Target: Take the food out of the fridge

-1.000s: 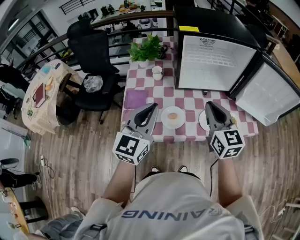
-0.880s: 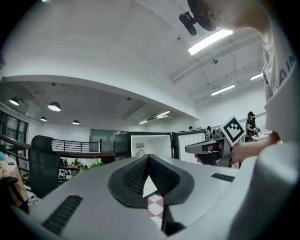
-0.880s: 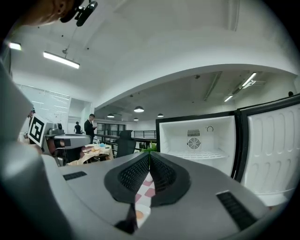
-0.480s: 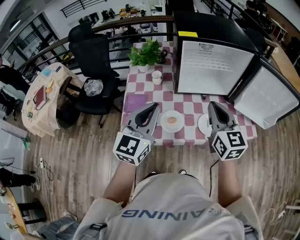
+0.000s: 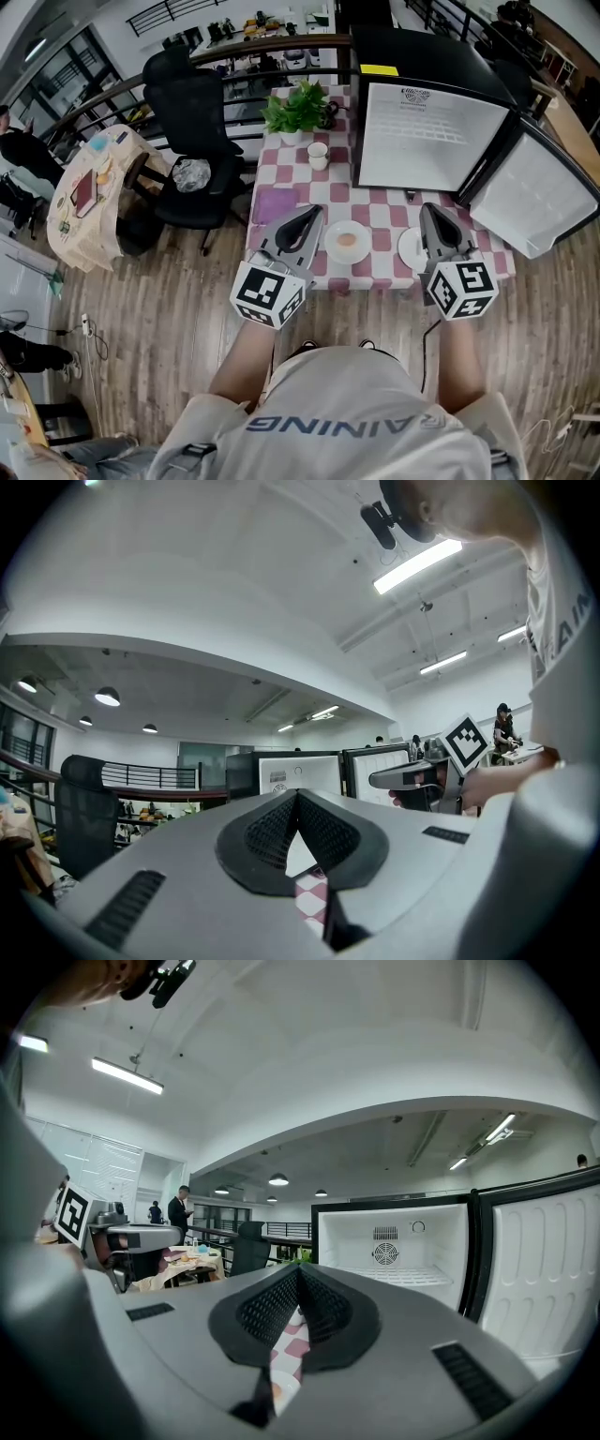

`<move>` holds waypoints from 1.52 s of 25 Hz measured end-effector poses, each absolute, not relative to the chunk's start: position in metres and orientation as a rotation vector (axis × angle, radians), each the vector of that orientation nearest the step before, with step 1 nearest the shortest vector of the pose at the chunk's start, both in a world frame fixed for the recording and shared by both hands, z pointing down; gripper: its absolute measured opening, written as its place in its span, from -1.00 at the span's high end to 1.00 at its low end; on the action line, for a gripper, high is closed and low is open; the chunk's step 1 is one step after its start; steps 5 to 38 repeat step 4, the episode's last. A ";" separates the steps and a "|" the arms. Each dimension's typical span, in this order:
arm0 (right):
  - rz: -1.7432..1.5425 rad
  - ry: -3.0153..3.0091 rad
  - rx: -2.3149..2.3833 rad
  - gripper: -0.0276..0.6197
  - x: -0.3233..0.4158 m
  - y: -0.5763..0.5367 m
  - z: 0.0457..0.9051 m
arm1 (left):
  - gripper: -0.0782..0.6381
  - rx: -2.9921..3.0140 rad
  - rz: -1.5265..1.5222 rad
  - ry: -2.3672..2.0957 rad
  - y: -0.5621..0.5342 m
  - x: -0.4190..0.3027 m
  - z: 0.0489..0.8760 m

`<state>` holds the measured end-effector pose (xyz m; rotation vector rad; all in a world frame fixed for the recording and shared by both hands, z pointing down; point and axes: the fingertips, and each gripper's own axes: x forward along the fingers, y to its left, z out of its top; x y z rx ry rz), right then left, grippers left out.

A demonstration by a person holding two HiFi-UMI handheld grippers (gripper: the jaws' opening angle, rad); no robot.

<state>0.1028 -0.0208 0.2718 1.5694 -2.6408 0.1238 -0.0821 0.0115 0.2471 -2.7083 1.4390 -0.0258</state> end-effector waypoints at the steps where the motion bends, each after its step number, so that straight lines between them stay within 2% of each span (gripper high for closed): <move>1: 0.121 -2.641 1.567 0.85 0.102 -0.020 0.272 | 0.77 -2.709 -0.026 1.439 0.012 -0.082 0.247; 38: 0.115 -2.640 1.552 0.85 0.101 -0.017 0.274 | 0.77 -2.715 -0.025 1.438 0.014 -0.079 0.248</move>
